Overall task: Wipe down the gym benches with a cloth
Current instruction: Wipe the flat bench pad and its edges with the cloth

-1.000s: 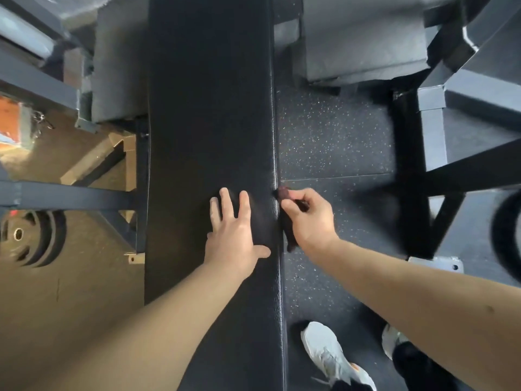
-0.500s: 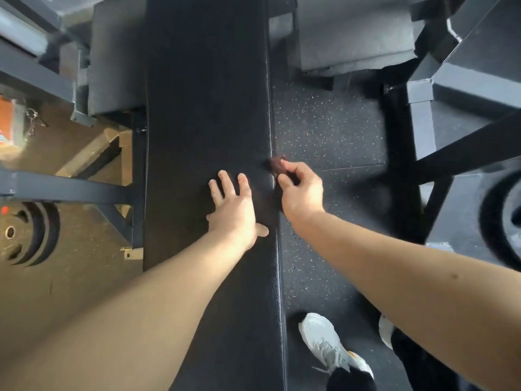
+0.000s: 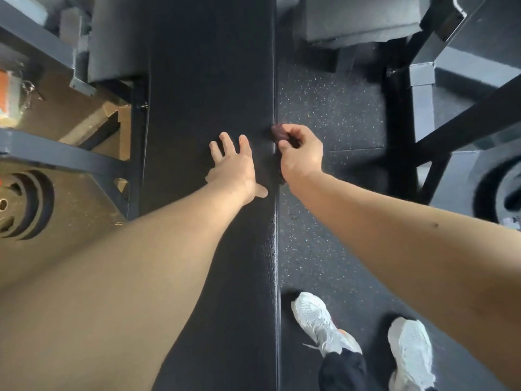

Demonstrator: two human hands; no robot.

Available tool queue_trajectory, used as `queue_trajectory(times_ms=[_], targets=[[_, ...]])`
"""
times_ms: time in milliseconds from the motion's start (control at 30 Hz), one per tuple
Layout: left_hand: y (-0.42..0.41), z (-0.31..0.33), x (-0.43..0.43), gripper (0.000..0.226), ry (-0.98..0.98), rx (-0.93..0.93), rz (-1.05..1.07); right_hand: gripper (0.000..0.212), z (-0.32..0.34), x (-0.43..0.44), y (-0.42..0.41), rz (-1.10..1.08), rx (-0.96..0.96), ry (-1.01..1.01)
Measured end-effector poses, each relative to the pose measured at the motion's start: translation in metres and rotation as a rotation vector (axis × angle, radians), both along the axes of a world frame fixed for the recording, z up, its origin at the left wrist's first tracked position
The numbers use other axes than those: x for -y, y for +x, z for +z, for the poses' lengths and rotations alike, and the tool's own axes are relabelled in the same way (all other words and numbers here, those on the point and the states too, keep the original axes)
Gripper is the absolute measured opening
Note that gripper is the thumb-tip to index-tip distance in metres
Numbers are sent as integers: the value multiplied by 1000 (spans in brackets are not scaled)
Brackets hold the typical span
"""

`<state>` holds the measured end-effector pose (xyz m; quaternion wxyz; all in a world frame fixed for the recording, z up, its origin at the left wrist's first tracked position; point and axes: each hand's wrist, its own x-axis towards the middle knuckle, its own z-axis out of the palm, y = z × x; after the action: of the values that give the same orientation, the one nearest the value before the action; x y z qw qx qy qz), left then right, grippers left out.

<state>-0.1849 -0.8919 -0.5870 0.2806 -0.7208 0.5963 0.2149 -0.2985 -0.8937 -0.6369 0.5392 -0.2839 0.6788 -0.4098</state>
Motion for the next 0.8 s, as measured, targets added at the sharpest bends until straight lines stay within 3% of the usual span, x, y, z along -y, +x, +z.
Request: queue_trajectory(times_ms=[167,267,367,433,567,700,800], targets=[[3,3,-6,124,-55,-61,45,27,-8,-86,-4,113,71,86],[7,5,-26,105,-172,-93,69,27,1,-116,-11,173,96,196],[7,10,-55,84,-236,-81,90,12,13,-91,-13,158,88,210],[11,13,-80,89,-206,-80,106,7,16,-53,-11,75,75,166],[14,11,-121,120,-28,-93,134,10,5,-21,-1,-7,73,105],[10,5,-122,121,-20,-64,133,25,2,-72,2,35,63,132],[9,3,-121,121,-22,-71,149,24,7,-129,-6,164,75,183]])
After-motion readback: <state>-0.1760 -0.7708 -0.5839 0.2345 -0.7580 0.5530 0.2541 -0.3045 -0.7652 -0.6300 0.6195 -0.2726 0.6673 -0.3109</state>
